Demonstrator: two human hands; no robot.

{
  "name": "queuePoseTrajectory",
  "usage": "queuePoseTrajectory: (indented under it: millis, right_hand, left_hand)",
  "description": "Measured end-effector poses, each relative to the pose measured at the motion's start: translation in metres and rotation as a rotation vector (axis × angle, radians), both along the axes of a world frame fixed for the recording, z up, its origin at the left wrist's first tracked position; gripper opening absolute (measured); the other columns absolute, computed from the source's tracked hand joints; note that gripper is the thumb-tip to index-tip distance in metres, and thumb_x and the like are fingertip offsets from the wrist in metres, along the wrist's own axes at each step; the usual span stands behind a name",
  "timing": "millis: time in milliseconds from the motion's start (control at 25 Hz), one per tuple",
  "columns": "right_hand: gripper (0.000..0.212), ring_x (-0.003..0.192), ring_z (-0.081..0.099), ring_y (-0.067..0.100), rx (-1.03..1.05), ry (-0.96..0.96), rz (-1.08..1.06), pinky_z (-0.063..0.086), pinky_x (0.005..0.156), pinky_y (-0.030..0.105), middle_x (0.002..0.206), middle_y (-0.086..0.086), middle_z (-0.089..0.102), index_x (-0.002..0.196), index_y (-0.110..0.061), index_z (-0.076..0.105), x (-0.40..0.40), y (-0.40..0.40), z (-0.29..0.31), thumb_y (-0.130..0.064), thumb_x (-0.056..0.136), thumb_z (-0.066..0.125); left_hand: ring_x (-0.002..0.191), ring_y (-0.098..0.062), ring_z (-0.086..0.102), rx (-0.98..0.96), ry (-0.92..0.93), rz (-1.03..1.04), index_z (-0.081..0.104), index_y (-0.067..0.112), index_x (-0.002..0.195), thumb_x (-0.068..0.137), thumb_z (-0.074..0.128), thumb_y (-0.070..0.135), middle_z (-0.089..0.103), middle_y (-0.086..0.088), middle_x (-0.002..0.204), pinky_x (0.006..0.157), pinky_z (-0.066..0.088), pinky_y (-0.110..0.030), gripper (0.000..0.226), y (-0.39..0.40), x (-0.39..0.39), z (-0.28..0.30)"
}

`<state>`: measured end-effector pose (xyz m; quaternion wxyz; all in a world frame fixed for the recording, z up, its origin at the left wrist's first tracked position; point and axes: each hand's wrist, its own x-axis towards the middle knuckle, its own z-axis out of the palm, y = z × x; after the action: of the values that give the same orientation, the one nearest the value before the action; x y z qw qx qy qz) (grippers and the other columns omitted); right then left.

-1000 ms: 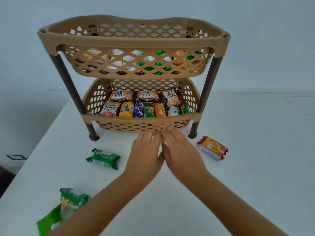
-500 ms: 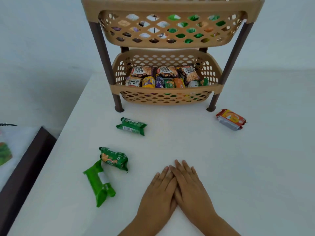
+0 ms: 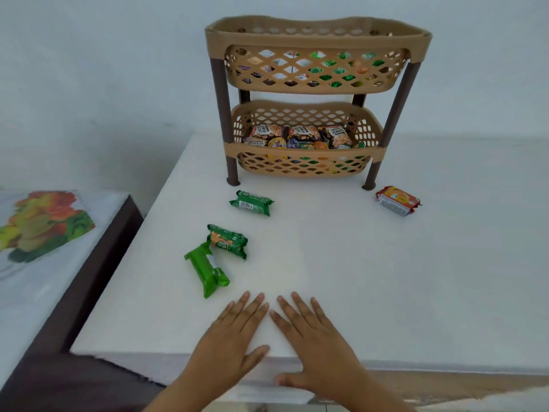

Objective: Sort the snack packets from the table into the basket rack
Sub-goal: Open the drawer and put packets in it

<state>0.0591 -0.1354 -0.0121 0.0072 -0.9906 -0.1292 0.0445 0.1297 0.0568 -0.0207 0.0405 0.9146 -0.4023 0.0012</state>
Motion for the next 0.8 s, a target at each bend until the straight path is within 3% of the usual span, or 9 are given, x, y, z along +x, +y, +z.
queuePoseTrajectory:
  millis: [120,160,240,320,400,480,640,720,800]
  right_hand:
    - [0.090,0.124,0.053,0.022,-0.024,-0.020,-0.101,0.048,0.098,0.043,0.136,0.001,0.055,0.131,-0.023,0.052,-0.010,0.009,0.004,-0.048,0.050,0.081]
    - [0.088,0.127,0.049,0.025,-0.025,-0.053,-0.134,0.045,0.101,0.043,0.140,0.003,0.050,0.135,-0.022,0.047,-0.012,0.012,0.002,-0.033,0.055,0.083]
    - [0.089,0.143,0.019,0.033,-0.020,-0.071,-0.136,0.019,0.115,0.047,0.156,0.011,0.017,0.148,-0.018,0.013,-0.014,0.017,-0.008,-0.007,0.077,0.066]
    - [0.094,0.144,-0.007,0.034,-0.070,0.006,-0.145,0.000,0.117,0.046,0.158,0.009,-0.011,0.146,-0.018,-0.014,-0.013,0.019,-0.013,0.002,0.084,0.053]
    - [0.094,0.144,-0.009,0.035,-0.123,-0.002,-0.150,0.000,0.117,0.047,0.157,0.009,-0.014,0.145,-0.017,-0.017,-0.012,0.020,-0.012,0.000,0.086,0.053]
    - [0.089,0.144,-0.007,0.036,-0.138,-0.009,-0.167,0.003,0.117,0.048,0.157,0.010,-0.012,0.146,-0.014,-0.014,-0.012,0.022,-0.011,-0.001,0.087,0.051]
    - [0.072,0.143,-0.006,0.039,-0.178,0.001,-0.219,0.004,0.115,0.054,0.157,0.017,-0.007,0.146,-0.005,-0.006,-0.018,0.032,-0.010,-0.001,0.092,0.041]
    - [0.066,0.143,-0.006,0.040,-0.186,0.011,-0.246,0.004,0.115,0.057,0.156,0.019,-0.008,0.146,-0.003,-0.008,-0.027,0.037,-0.010,-0.002,0.095,0.035]
    - [0.068,0.142,-0.007,0.041,-0.207,0.011,-0.264,0.004,0.115,0.057,0.156,0.019,-0.010,0.145,-0.003,-0.011,-0.036,0.040,-0.009,-0.002,0.095,0.035]
  left_hand:
    - [0.127,-0.031,0.045,0.089,-0.063,-0.012,0.049,0.014,0.133,0.068,0.063,0.064,0.047,-0.008,0.140,0.109,0.027,-0.039,0.082,-0.001,-0.020,-0.005]
    - [0.121,-0.035,0.051,0.093,-0.056,0.011,0.053,0.014,0.129,0.056,0.079,0.052,0.052,-0.012,0.135,0.102,0.040,-0.041,0.087,-0.005,-0.026,-0.004]
    - [0.108,-0.039,0.060,0.113,-0.073,0.107,0.060,0.010,0.121,0.038,0.093,0.023,0.061,-0.019,0.124,0.083,0.053,-0.047,0.090,-0.014,-0.035,-0.003]
    - [0.110,-0.044,0.057,0.144,-0.094,0.185,0.057,0.008,0.124,0.041,0.091,0.012,0.058,-0.022,0.127,0.085,0.053,-0.047,0.090,-0.021,-0.039,0.005]
    - [0.132,-0.048,0.030,0.201,-0.085,0.227,0.026,0.006,0.143,0.073,0.073,0.008,0.024,-0.024,0.150,0.106,0.034,-0.049,0.084,-0.026,-0.038,0.005]
    - [0.137,-0.050,0.009,0.322,-0.047,0.233,0.008,0.005,0.144,0.089,0.048,0.000,-0.002,-0.022,0.155,0.112,0.020,-0.053,0.068,-0.029,-0.033,0.003]
    - [0.136,-0.052,0.013,0.300,-0.062,0.187,0.017,-0.002,0.138,0.092,0.038,0.000,0.002,-0.025,0.154,0.111,0.022,-0.055,0.050,-0.028,-0.033,0.002]
    - [0.136,-0.050,0.018,0.279,-0.147,0.180,0.020,-0.001,0.139,0.091,0.041,0.003,0.008,-0.024,0.154,0.111,0.026,-0.053,0.052,-0.024,-0.039,0.006]
    - [0.136,-0.053,0.011,0.324,-0.081,0.156,0.011,-0.003,0.141,0.088,0.050,0.004,0.000,-0.025,0.154,0.110,0.021,-0.057,0.066,-0.022,-0.043,0.008]
